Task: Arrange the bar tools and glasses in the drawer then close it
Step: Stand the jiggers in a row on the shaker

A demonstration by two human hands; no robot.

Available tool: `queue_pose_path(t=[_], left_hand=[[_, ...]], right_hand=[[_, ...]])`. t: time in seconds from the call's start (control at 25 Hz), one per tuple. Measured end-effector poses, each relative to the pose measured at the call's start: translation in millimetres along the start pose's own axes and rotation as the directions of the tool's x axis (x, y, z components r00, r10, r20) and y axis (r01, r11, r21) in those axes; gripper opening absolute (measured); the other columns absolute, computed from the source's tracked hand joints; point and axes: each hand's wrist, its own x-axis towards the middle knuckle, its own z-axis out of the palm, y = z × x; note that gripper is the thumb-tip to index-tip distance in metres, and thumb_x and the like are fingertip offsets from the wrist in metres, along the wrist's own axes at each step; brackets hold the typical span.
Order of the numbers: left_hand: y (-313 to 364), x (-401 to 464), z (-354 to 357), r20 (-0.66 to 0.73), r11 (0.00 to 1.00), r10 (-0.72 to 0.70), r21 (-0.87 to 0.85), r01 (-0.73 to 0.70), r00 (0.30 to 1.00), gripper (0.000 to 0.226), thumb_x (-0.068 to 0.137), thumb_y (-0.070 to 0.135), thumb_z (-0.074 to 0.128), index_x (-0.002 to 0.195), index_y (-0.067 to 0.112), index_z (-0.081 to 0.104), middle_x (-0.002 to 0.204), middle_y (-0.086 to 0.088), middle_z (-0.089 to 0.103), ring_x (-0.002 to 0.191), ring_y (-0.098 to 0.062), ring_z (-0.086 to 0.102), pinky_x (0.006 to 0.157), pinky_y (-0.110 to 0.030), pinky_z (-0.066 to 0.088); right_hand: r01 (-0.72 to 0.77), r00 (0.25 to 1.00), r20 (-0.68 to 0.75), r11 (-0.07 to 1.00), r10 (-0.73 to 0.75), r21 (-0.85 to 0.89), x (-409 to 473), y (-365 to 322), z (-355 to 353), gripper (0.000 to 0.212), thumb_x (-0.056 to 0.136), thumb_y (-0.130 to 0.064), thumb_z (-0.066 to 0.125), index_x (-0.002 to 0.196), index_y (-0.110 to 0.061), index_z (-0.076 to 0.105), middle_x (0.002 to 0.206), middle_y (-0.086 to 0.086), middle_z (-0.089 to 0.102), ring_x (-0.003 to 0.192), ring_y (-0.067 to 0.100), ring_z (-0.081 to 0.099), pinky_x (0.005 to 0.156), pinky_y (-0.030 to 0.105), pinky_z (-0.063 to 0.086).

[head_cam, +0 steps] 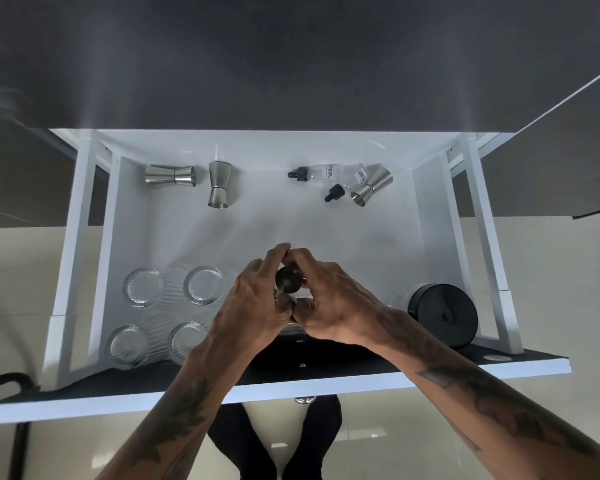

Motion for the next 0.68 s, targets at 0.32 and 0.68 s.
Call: queue_pose_path(t=[0.32,0.68], left_hand=[[-6,3,7,-0.045,0.999,0.018,0.041,-0.016,0.999,0.05,0.079,0.024,0.073,0.125,0.021,0.054,0.108,-0.003,0.064,0.091,-0.018,0.065,0.077,-0.03,0.056],[-7,1,10,-0.068,0.996,0.006,0.094,0.001,0.998,0.042,0.085,0.03,0.065,0.125,0.023,0.055,0.109,-0.002,0.064,0.092,-0.018,0.062,0.076,-0.026,0.052]], right_hand=[[-0.15,0.987,-0.022,0.972,0.156,0.179,3,5,-16,0.043,0.077,-0.021,0.064,0.114,-0.031,0.046,0.111,-0.003,0.069,0.096,0.01,0.068,0.081,0.033,0.06],[-0.49,0.397,-0.275,0.456,0.875,0.743,95,94,-103,0.054,0.082,-0.032,0.066,0.124,-0.003,0.048,0.121,0.015,0.063,0.092,0.028,0.068,0.068,0.042,0.063]])
